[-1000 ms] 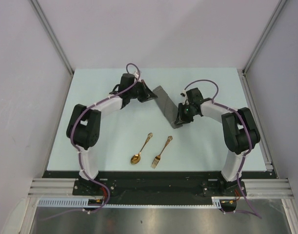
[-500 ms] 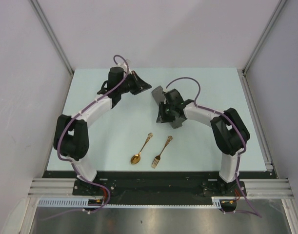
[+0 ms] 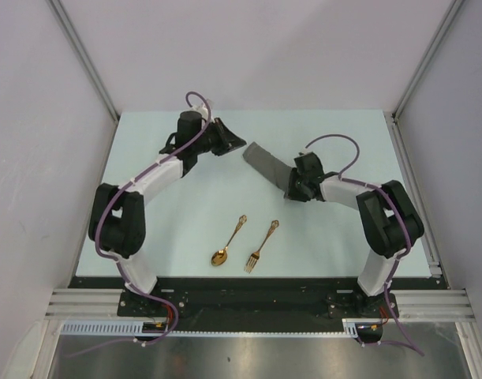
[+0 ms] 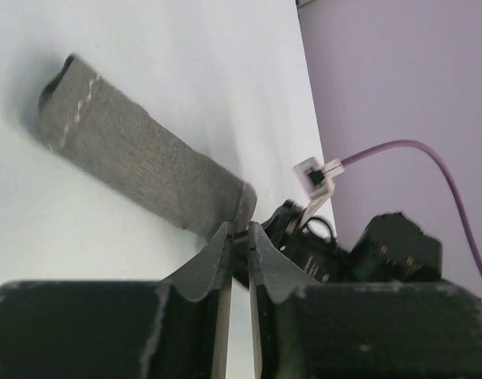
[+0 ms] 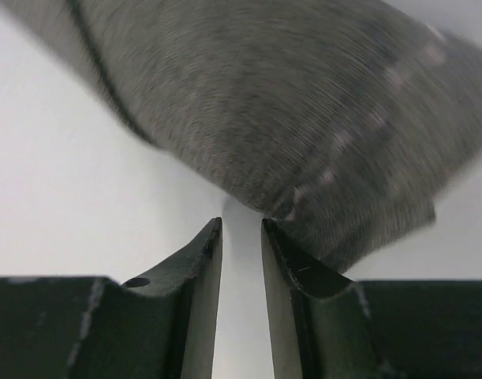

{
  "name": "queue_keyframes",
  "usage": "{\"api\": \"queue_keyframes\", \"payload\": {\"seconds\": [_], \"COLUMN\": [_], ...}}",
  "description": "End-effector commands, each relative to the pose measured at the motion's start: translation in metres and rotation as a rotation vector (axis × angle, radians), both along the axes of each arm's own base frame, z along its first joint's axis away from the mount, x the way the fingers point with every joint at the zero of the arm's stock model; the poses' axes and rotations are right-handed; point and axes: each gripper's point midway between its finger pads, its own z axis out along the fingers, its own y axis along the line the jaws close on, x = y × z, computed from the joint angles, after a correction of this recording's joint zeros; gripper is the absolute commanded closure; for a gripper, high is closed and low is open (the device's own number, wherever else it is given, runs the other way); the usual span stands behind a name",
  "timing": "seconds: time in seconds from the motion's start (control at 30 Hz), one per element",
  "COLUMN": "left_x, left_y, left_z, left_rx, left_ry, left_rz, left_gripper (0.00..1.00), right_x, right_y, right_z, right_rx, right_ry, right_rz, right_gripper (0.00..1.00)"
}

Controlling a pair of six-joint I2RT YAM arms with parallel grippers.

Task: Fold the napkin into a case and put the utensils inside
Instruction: Rotate the smaller rectangle-folded napkin at the center of the board.

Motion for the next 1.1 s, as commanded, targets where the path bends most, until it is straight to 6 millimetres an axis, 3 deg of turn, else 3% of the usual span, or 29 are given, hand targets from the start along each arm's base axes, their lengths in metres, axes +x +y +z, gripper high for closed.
{"api": "queue_keyframes", "payload": {"seconds": [0.0, 0.07, 0.1, 0.13, 0.17, 0.2, 0.27, 0.33, 0.53, 0.57, 0.7, 0.8, 1.07], "left_x": [0.028, 0.041, 0.049, 0.056, 0.062, 0.07, 0.083, 0.095, 0.105, 0.112, 0.11, 0.112, 0.096], "left_y": [-0.011, -0.016, -0.019, -0.023, -0.025, -0.029, -0.035, -0.04, -0.053, -0.05, -0.052, -0.059, -0.074], "left_z": [0.008, 0.012, -0.01, -0.004, -0.012, -0.032, -0.037, -0.058, -0.085, -0.096, -0.119, -0.122, -0.165], "left_rx": [0.014, 0.028, 0.044, 0.038, 0.039, 0.046, 0.048, 0.068, 0.105, 0.138, 0.22, 0.224, 0.254], "left_ry": [-0.101, -0.138, -0.103, -0.116, -0.114, -0.093, -0.103, -0.061, -0.024, -0.016, 0.019, 0.016, 0.17], "left_rz": [-0.041, -0.059, -0.064, -0.078, -0.084, -0.092, -0.111, -0.114, -0.077, -0.039, -0.003, -0.012, -0.07], "left_gripper": [0.8, 0.75, 0.73, 0.71, 0.67, 0.66, 0.64, 0.64, 0.68, 0.7, 0.71, 0.71, 0.73], "right_x": [0.04, 0.062, 0.09, 0.105, 0.125, 0.149, 0.161, 0.171, 0.154, 0.145, 0.128, 0.118, 0.121], "right_y": [-0.089, -0.108, -0.113, -0.124, -0.126, -0.121, -0.117, -0.107, -0.11, -0.109, -0.096, -0.087, -0.079], "right_z": [-0.017, -0.017, -0.012, -0.011, -0.004, 0.011, 0.0, 0.018, 0.045, 0.043, 0.03, 0.016, 0.0], "right_rx": [-0.14, -0.156, -0.159, -0.177, -0.163, -0.131, -0.112, -0.075, -0.019, -0.008, 0.06, 0.05, 0.067], "right_ry": [0.001, -0.001, -0.039, -0.066, -0.094, -0.118, -0.069, -0.093, -0.083, -0.059, -0.014, 0.015, 0.036], "right_rz": [-0.225, -0.24, -0.254, -0.239, -0.236, -0.218, -0.176, -0.159, -0.251, -0.254, -0.277, -0.26, -0.243], "right_gripper": [0.67, 0.67, 0.67, 0.66, 0.66, 0.66, 0.66, 0.65, 0.62, 0.62, 0.62, 0.63, 0.64]}}
